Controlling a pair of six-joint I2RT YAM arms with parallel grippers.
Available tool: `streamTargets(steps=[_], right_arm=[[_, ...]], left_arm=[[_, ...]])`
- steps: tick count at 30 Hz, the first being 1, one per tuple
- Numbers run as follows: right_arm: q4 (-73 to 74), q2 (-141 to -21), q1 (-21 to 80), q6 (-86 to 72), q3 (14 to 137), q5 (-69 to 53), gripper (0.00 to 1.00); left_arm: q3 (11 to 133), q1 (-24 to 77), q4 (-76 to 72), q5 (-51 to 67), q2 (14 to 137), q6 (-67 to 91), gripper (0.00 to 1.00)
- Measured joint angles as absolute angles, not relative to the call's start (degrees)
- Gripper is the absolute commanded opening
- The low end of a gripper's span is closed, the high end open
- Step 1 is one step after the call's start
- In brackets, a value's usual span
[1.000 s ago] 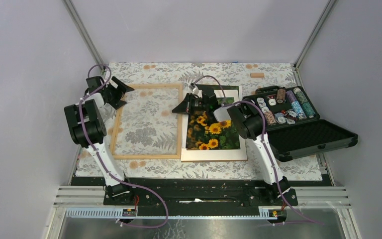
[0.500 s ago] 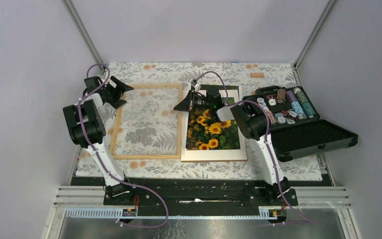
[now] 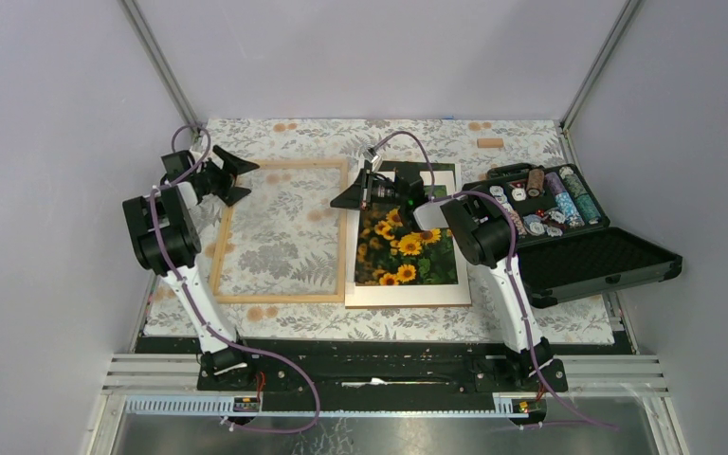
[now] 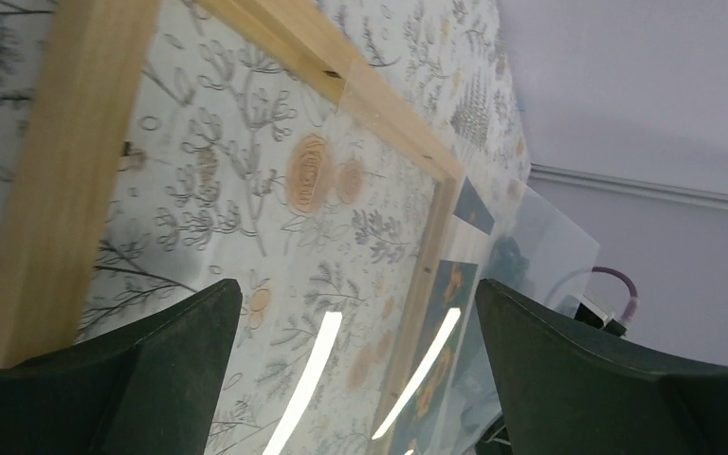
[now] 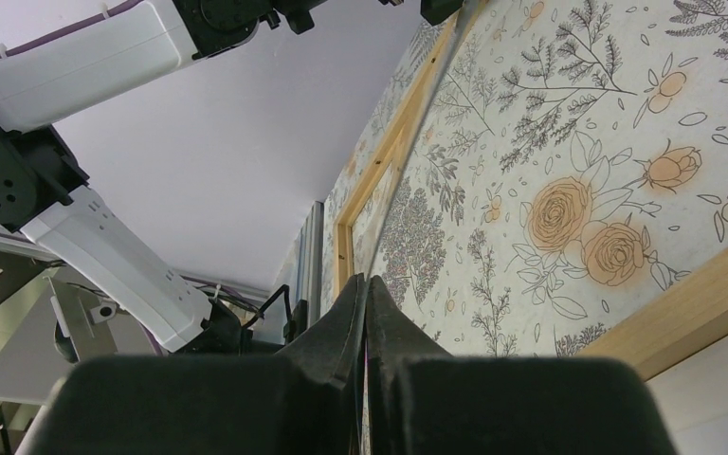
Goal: Put the photo into the frame
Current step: Place the photo frame item in the photo frame.
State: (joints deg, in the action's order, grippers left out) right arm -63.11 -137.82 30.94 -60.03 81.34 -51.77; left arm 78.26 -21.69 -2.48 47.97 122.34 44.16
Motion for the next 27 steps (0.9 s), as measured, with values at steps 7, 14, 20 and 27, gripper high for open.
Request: streamTargets(steps=[7,14,20,27], right_arm=[[-63.3,-137.8,30.9,-60.2,81.3,-51.8,0.0],[-63.3,-137.8,30.9,-60.4,81.3,-51.7,0.0],[-63.3,-137.8,30.9,-60.5,81.3,-51.7,0.0],[-62.5,-137.8,30.7,-60.6,81.4,-51.6,0.0]], left_arm=[[77.1,-21.1,-4.0,50.4,122.3,45.3,0.99],[75.8,-21.1,-2.5,50.4,122.3,45.1,0.99],[74.5,-21.1,-0.4,50.9,121.8,45.3,0.98],[71.5,-21.3,0.4,51.0,117.8,46.5,0.93]])
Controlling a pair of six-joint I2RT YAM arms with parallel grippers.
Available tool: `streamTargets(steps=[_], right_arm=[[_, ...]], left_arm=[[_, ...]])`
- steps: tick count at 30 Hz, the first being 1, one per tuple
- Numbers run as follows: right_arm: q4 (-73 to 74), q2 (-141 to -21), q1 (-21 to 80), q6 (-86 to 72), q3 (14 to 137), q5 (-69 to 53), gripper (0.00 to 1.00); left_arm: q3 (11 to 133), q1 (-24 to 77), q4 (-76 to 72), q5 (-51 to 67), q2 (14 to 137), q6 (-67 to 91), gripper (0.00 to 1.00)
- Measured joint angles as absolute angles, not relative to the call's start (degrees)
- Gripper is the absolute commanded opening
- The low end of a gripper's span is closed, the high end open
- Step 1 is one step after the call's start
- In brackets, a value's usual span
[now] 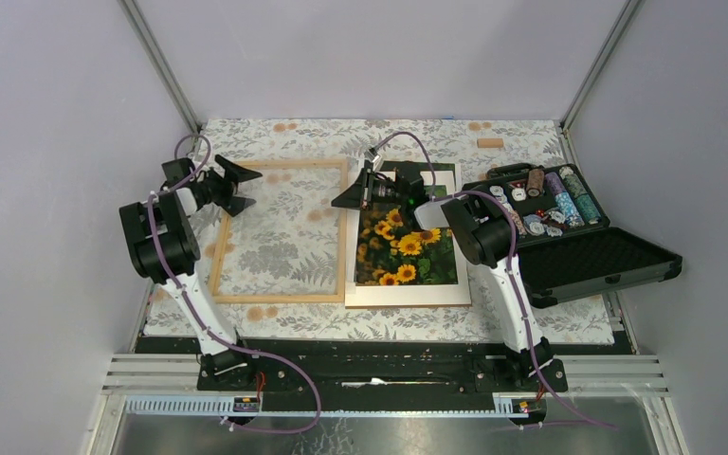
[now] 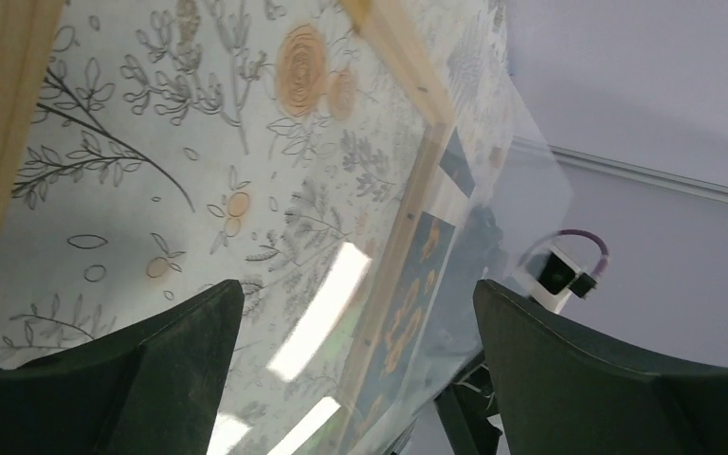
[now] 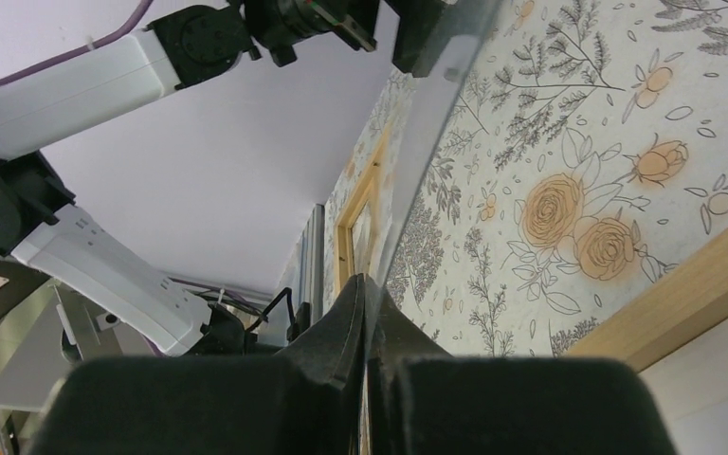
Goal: Put the photo into the frame
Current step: Place the photo frame item in the photo frame.
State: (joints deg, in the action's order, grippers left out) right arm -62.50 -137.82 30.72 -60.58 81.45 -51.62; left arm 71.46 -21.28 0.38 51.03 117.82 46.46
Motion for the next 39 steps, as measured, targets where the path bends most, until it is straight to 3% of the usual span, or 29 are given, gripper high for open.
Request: streamTargets(steps=[4,23,39], right_arm=[[-60.4,-137.8,30.5,-60.7,81.6,-50.7,0.0],[-45.6,-139.6,30.5,-64.7,90.0,-47.6,0.0],[-41.8,-144.5,32.0,-68.9,97.6,-44.7,0.0]], left_arm=[[71.4,-21.9,0.2,51.0,115.1,47.0,0.88],[71.4,-23.4,-1.0,51.0,113.1,47.7,0.89],[71.0,-25.5,-7.0,51.1,112.7,51.7,0.9]])
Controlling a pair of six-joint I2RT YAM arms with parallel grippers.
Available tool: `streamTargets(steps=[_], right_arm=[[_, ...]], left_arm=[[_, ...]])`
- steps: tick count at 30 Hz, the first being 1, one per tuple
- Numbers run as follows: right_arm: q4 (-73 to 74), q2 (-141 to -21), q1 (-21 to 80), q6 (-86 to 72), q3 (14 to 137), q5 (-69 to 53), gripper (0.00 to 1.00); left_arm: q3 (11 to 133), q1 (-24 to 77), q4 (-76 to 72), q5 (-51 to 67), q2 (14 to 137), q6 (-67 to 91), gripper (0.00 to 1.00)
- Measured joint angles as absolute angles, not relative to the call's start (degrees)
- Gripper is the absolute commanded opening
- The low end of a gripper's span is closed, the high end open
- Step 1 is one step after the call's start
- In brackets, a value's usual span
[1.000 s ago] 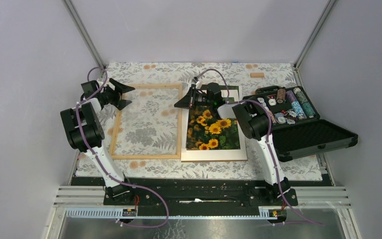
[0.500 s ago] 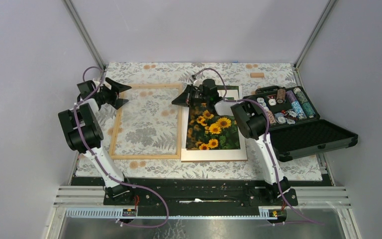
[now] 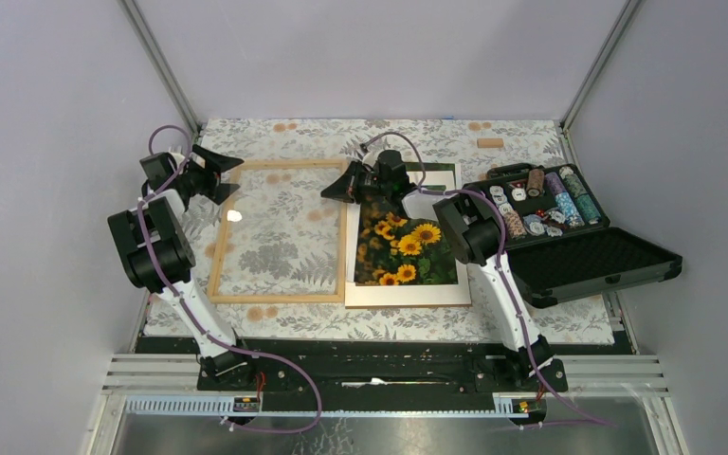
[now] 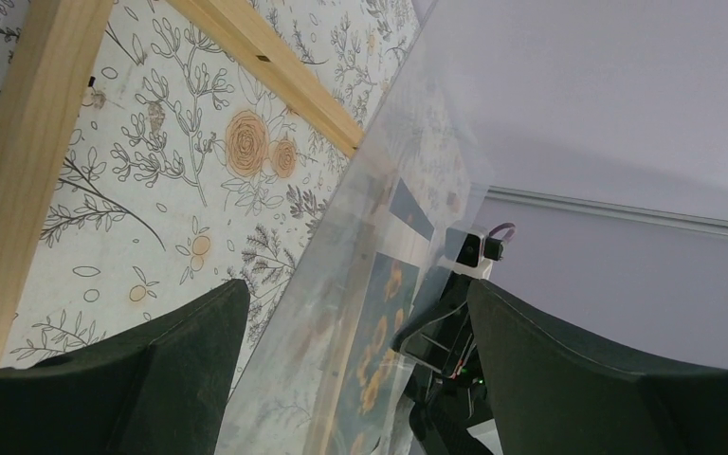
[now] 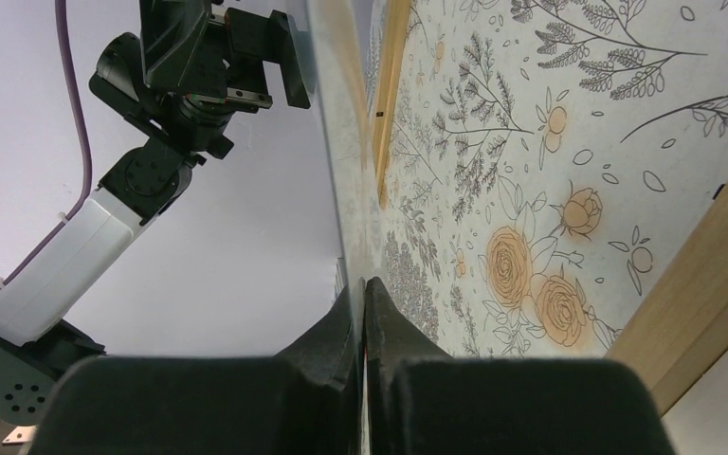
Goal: Put the photo into the frame
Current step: Place the photo frame item in the photo frame.
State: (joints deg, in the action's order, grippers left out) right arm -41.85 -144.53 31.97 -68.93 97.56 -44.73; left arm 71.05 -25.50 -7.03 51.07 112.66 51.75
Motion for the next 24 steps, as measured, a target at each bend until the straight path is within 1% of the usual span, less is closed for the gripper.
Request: streamTargets(steps=[24], right_arm=[[-41.9,-144.6,34.0,-70.7,97.6,-44.2,0.0]], left_arm=[[70.1,-27.5,-2.5,47.9,112.0,50.6,0.91]])
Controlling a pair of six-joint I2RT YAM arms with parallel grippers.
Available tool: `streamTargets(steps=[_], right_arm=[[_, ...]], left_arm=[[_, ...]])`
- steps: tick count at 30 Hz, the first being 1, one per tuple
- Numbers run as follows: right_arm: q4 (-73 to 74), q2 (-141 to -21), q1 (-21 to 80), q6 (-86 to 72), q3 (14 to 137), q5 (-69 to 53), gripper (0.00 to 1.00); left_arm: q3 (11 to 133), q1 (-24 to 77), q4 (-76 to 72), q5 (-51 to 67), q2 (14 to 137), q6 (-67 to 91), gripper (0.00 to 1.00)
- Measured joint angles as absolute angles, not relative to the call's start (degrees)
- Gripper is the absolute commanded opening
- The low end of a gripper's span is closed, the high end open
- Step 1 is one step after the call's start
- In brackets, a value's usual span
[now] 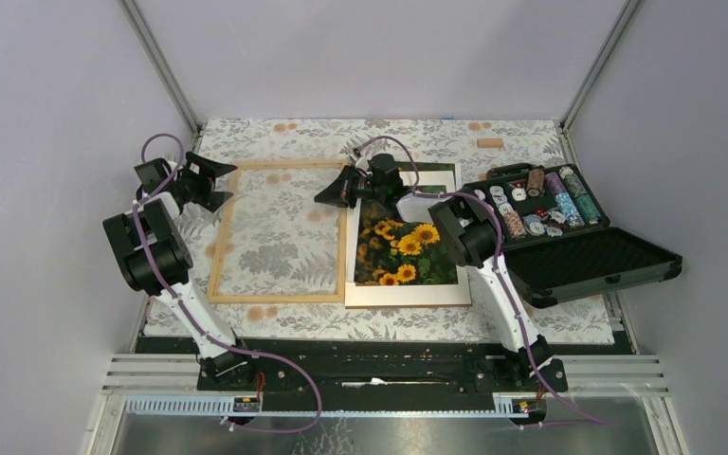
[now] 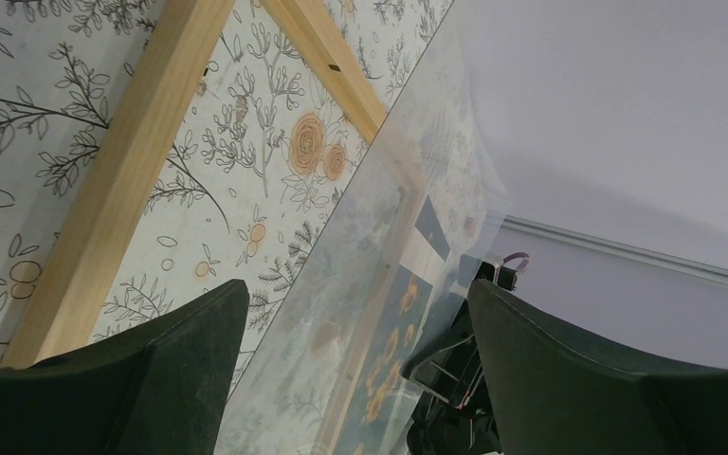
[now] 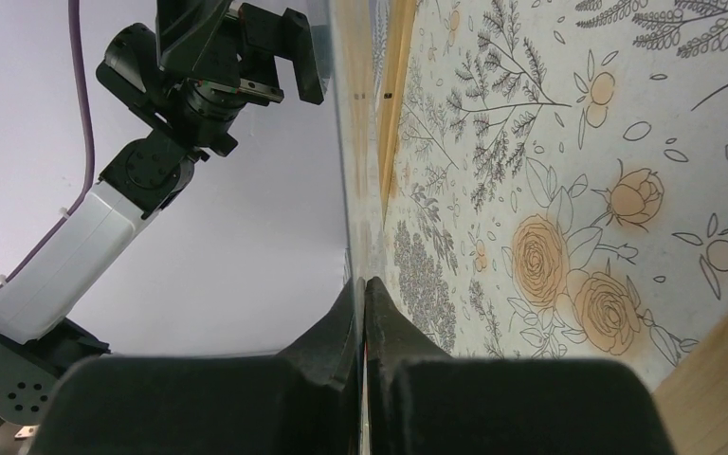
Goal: Put the photo into the frame
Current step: Place the photo frame item in the photo frame.
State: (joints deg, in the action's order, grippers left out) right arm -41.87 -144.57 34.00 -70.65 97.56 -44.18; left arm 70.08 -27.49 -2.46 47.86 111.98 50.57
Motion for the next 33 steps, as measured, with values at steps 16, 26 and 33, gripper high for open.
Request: streamTargets(steps=[16,26,33], right_arm=[[-38.3,-147.2,35.0,-70.7,97.6,-41.6,0.0],[-35.2,-147.2,35.0,-69.5,98.6,-40.1,0.0],[-33.6,-147.6,35.1,-68.7,101.1,-39.5,0.0]], left_arm=[[71.8,-27.9,1.2,45.8,115.2,49.3,0.93],[75.0,-27.9,6.6,41.3,116.3,45.6,0.92],[75.5,-27.9,7.0,40.5,116.5,45.0,0.92]])
